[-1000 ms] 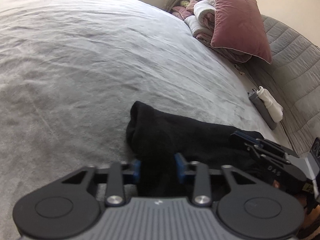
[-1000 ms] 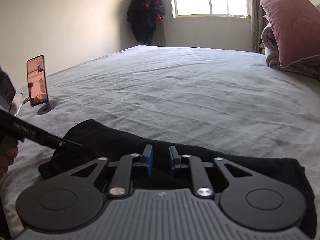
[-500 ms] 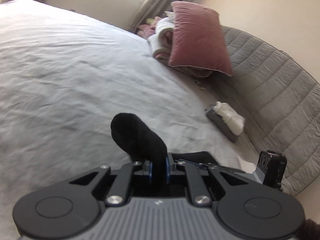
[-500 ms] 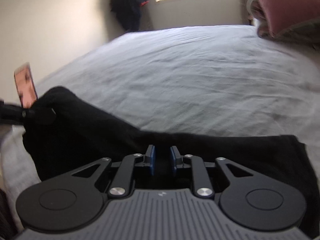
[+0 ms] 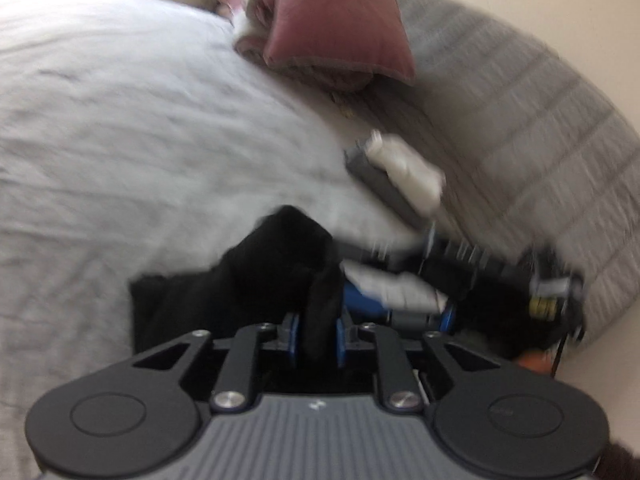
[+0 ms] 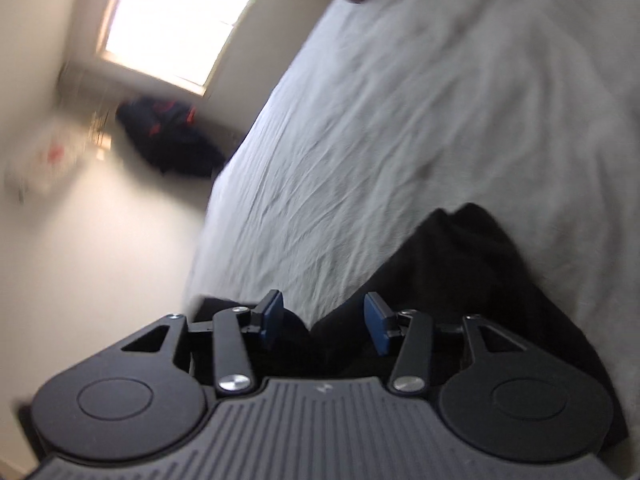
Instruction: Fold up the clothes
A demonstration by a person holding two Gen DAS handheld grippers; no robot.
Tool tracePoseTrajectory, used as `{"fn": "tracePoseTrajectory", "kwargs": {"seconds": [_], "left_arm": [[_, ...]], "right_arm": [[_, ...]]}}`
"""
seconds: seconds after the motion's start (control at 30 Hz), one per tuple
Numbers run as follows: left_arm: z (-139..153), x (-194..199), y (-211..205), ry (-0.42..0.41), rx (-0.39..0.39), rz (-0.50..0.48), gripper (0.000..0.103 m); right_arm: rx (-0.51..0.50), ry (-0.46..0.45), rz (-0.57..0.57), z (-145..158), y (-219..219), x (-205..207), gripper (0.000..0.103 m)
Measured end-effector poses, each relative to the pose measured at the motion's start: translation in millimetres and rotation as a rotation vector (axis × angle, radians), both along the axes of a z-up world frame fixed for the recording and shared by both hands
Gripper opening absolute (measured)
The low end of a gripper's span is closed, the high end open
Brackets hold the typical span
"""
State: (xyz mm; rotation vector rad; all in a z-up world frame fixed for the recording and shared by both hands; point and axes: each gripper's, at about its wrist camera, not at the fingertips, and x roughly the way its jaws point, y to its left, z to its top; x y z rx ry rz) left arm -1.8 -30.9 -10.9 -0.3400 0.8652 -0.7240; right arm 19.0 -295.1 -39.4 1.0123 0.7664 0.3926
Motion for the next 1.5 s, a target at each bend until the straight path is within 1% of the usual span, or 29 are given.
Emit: {"fn": "tracePoseTrajectory", "kwargs": {"seconds": [0.03,0.07,0.1,0.13,0.2,0.23,0.3,0.37,0.47,0.53,0.57,0.63,0.67,0.7,0.77,0.83,1.0,1.17,1.27,1.33,1.43,1.5], "left_arm": [[-1,-2,0,0.006,0.007,-0.021,0.026],[1,-5,1,0.001,0.006,-0.038,0.030],[3,-8,3,-0.005,0.005,-0.055,0.037],[6,-12,5,-0.017,0.002,-0.070,0.042],[13,-20,16,-0.064,-0.005,-0.081,0.047],[15,-23,23,-0.089,-0.001,-0.078,0.048],[14,-27,35,-0.137,0.031,-0.053,0.048],[6,-27,44,-0.163,0.077,-0.020,0.046],[-8,-19,56,-0.126,0.124,0.043,0.046],[-15,-12,63,-0.099,0.145,0.087,0.045],[-17,-10,67,-0.091,0.140,0.106,0.046],[-19,-7,70,-0.090,0.133,0.138,0.046],[-19,-5,70,-0.097,0.132,0.148,0.046],[-19,-4,69,-0.105,0.132,0.155,0.046],[-19,-2,65,-0.125,0.133,0.158,0.045],[-18,-1,61,-0.148,0.126,0.159,0.038],[-14,0,52,-0.213,0.079,0.155,0.038],[-14,-5,28,-0.279,0.098,0.105,0.038],[-18,-11,11,-0.324,0.132,0.057,0.038],[-22,-15,1,-0.342,0.161,0.020,0.038],[-28,-20,-10,-0.363,0.216,-0.017,0.039],[-31,-22,-15,-0.381,0.246,-0.032,0.040]], "right_arm": [[0.011,0.000,0.012,0,0,1,0.060],[0.016,-0.002,0.018,0,1,1,0.064],[0.020,0.003,0.019,-1,1,1,0.067],[0.025,0.010,0.019,-2,2,0,0.067],[0.035,0.026,0.018,-5,3,-1,0.067],[0.033,0.026,0.015,-5,4,-3,0.067],[0.026,0.026,0.009,-5,5,-6,0.067],[-0.014,-0.002,-0.002,0,9,-11,0.067],[-0.091,-0.026,0.023,4,22,-14,0.067],[-0.164,-0.056,0.043,7,33,-16,0.067],[-0.202,-0.071,0.053,8,38,-17,0.065],[-0.277,-0.097,0.068,10,46,-19,0.054],[-0.312,-0.108,0.080,10,51,-19,0.036],[-0.341,-0.112,0.091,10,55,-18,0.023],[-0.365,-0.130,0.098,11,54,-18,0.019],[-0.350,-0.160,0.097,16,45,-19,0.016],[-0.283,-0.197,0.048,29,19,-24,0.016],[-0.273,-0.202,0.025,35,-6,-23,0.016],[-0.256,-0.179,0.009,32,-19,-21,0.016],[-0.242,-0.137,0.005,25,-26,-18,0.016],[-0.215,-0.068,0.005,14,-35,-18,0.022],[-0.214,-0.047,0.001,13,-41,-23,0.022]]}}
